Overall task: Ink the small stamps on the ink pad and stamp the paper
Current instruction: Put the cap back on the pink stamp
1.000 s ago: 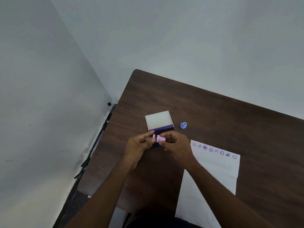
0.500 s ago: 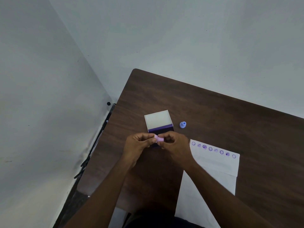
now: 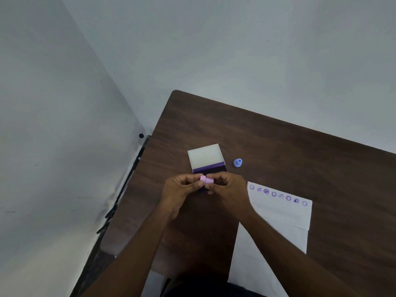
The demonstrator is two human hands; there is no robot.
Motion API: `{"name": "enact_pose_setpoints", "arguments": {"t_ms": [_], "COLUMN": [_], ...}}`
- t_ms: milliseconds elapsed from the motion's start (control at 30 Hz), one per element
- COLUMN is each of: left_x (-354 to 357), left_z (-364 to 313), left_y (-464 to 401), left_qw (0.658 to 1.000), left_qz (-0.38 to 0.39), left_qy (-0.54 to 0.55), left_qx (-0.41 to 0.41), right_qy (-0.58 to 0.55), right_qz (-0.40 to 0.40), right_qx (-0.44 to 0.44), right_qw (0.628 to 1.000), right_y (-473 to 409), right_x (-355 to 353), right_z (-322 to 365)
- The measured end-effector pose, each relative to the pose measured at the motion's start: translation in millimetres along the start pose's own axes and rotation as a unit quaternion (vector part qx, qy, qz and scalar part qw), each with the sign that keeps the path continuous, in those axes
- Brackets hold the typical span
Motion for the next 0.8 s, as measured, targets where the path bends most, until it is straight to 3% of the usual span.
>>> {"name": "enact_pose_setpoints", "arguments": {"t_ms": [500, 800], "left_x": [1.5, 56.5], "left_z": [-4.9, -4.3], "left_y": [-6.0, -26.9], "left_qw": [0.997, 0.989], "left_qz": [0.012, 0.000], "left_qy": [-0.075, -0.147], "left_qx": [0.009, -0.014], "right_qy": [0.003, 0.007], "right_qz": [-0.010, -0.170], "right_qx": [-0.016, 0.020], "right_qw": [1.000, 0.985], "right_y": [-4.6, -9.2], "right_x": [-2.5, -65.7], "right_z": [-3.7, -41.8]}}
Point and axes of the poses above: each hand's wrist, its own y-axis away from the middle knuckle, its own x-axis out of the palm, z = x × y, the point moved 8 cm from there along -y, towards the middle knuckle, and after that the axes turned 7 degrees about -y, right-handed, at the moved point
